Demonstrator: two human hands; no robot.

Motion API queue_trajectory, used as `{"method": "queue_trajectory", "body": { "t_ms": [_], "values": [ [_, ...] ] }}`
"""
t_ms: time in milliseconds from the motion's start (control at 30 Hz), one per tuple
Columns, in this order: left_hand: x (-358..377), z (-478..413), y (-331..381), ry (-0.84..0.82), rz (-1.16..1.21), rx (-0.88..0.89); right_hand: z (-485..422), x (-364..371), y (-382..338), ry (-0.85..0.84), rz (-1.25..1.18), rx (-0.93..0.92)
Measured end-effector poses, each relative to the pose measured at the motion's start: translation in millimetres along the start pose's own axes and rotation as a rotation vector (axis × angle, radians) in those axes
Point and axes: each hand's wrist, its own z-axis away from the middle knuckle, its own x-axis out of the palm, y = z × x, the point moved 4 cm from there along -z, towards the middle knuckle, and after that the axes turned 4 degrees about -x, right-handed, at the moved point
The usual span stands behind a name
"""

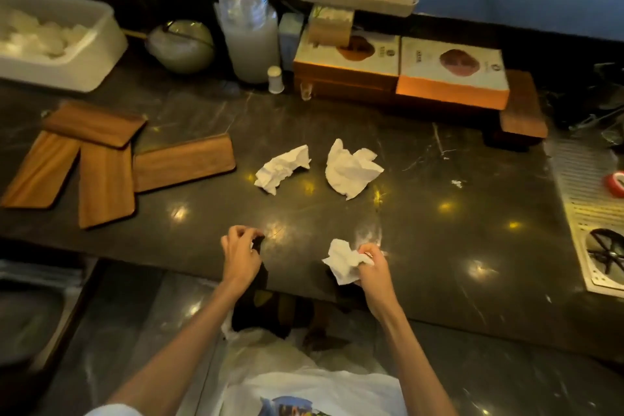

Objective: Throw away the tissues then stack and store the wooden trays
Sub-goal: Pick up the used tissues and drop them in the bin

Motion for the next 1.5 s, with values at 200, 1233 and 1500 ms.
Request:
{"method": "queue_trajectory", "body": {
  "t_ms": [200,1233,1500],
  "values": [
    [-16,55,-57,0.021,0.092,0.001,32,61,24,-0.254,-0.467,0.261],
    [31,150,-390,-0.227,0.845,-0.698,159,239,282,0.1,-0.901,0.587],
    [146,75,-407,-0.282,0.607,-0.435,83,202,373,0.132,-0.564,0.423]
  ]
}}
